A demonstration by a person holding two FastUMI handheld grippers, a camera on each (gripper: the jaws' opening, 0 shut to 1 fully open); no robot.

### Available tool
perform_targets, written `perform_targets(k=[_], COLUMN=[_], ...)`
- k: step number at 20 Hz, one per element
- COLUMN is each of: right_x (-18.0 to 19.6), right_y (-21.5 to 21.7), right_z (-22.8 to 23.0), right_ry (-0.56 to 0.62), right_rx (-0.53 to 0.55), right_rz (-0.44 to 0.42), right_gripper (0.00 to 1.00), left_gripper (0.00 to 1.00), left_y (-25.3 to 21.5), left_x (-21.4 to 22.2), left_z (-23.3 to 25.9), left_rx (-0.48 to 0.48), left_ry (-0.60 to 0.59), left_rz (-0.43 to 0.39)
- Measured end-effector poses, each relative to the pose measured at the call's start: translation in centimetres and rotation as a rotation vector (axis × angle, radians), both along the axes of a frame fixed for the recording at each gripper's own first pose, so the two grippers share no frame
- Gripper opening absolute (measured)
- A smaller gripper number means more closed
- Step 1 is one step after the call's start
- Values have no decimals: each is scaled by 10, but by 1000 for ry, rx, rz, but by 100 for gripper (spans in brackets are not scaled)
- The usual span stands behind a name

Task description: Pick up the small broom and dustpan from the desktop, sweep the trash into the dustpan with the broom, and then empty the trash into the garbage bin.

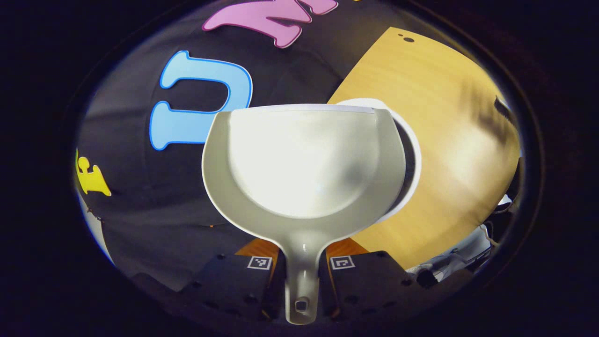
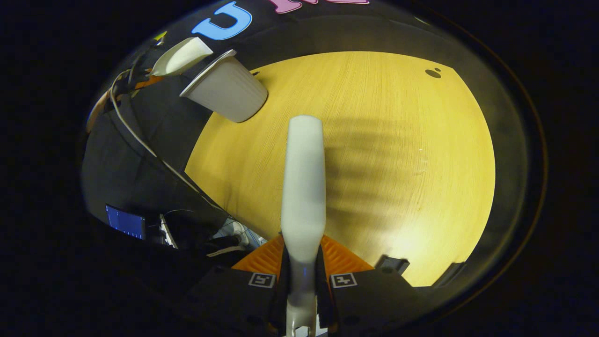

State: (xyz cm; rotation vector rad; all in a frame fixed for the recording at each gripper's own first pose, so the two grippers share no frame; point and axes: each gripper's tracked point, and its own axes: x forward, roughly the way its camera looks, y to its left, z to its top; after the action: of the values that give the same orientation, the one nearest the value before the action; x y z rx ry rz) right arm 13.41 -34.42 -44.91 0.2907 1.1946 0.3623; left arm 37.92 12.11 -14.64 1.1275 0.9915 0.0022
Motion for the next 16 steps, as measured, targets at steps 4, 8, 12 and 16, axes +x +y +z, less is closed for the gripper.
perform_targets(k=[4, 8, 12, 16], right_x=[-3, -5, -3, 4], right_y=[-7, 1, -15, -8], right_z=[-20, -35, -73, -95], right_ry=[10, 57, 109, 124], right_rx=[-100, -53, -104, -128], right_rz=[2, -83, -205, -236], right_gripper=[24, 29, 29, 29], left_gripper=[27, 29, 29, 29], left_y=[-22, -36, -41, -45], left_x=[-1, -10, -17, -42], left_z=[-31, -74, -127, -207], left_rx=[-282, -456, -622, -804], left_ry=[-58, -64, -39, 48], left_rz=[-56, -178, -173, -1])
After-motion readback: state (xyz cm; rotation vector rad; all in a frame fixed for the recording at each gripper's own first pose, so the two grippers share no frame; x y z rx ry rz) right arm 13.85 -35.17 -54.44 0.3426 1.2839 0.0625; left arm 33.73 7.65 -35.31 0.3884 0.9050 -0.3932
